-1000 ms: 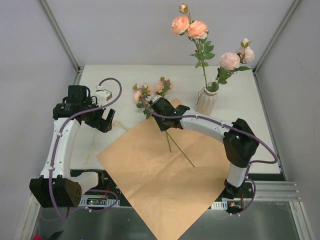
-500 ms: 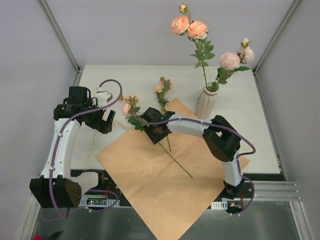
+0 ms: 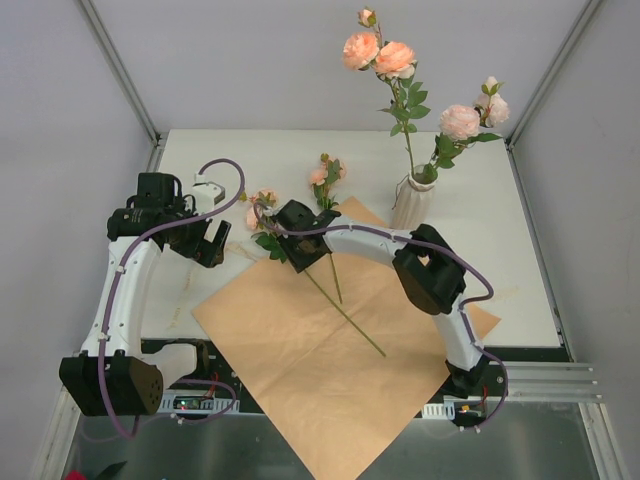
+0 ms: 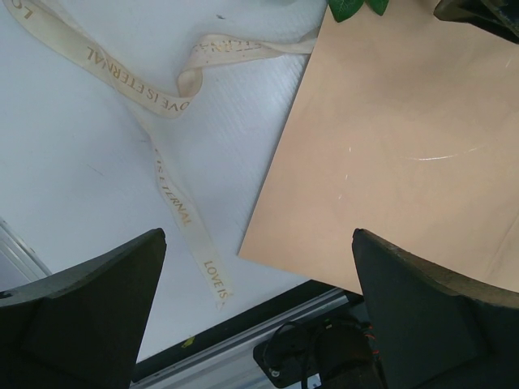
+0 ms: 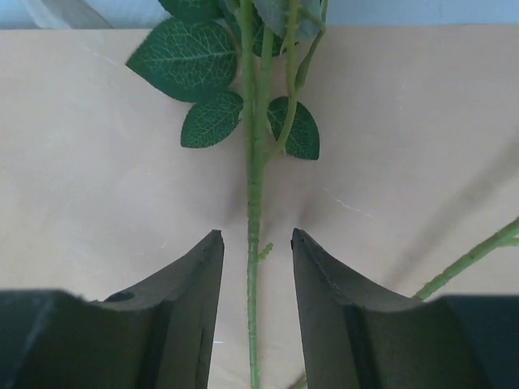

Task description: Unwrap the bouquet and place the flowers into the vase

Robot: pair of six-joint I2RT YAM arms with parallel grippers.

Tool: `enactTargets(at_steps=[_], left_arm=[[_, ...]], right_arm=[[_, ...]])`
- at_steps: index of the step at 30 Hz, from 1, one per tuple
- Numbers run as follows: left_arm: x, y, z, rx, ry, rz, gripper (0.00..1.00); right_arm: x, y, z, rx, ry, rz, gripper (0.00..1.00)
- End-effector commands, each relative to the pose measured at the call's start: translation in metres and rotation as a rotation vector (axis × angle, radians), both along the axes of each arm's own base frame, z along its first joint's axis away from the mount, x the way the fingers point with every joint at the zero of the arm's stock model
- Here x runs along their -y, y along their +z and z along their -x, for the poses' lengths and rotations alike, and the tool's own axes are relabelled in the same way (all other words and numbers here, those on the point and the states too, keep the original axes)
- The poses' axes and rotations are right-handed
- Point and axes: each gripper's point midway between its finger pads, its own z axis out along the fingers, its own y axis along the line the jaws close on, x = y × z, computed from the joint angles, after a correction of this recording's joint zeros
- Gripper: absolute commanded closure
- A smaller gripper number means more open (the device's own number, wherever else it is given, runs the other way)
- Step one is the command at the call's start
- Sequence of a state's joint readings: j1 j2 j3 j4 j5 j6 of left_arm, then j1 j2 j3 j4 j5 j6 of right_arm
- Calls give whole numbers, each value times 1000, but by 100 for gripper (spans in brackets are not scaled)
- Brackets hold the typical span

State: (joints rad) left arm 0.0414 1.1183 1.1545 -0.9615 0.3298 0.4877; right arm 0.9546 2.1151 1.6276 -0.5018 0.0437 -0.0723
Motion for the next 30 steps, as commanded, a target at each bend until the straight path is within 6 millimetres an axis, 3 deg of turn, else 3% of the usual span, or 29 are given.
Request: enactTargets(at_steps=[1,4,7,11,16,19,20,22,27,30], left_arm=[[-6,3,1,28,-1,-28,1],[-6,2,1,25,-2,-29,1],[-6,1,1,27,-2,-29,1],[-6,0,2,24,-3,-27,1],[-7,-2,4,21,-1,-34,1],[-7,-1,4,26,2,-35,1],[-7,0,4,30,2,-34,1],[-7,1,4,31,2,-36,1],[-9,2,2,33,17,-40,1],[-8,4,1,44,22,-33,1]], right_arm=[[0,-6,0,-18,8,24,59],[0,-11,0,-20,0,25,64],[-2,-11,-4,-9,-13,22,76],[-4,-8,-11,22,-37,11,99],[-8,11,-18,58,-43,-20,99],[-13,47,-24,115,-44,-75,99],[-17,74,-28,153,-44,-121,99],[-17,104,-32,209,-24,-157,99],[-10,231,-44,440,-1,-324,99],[6,291,-45,560,15,-378,99]])
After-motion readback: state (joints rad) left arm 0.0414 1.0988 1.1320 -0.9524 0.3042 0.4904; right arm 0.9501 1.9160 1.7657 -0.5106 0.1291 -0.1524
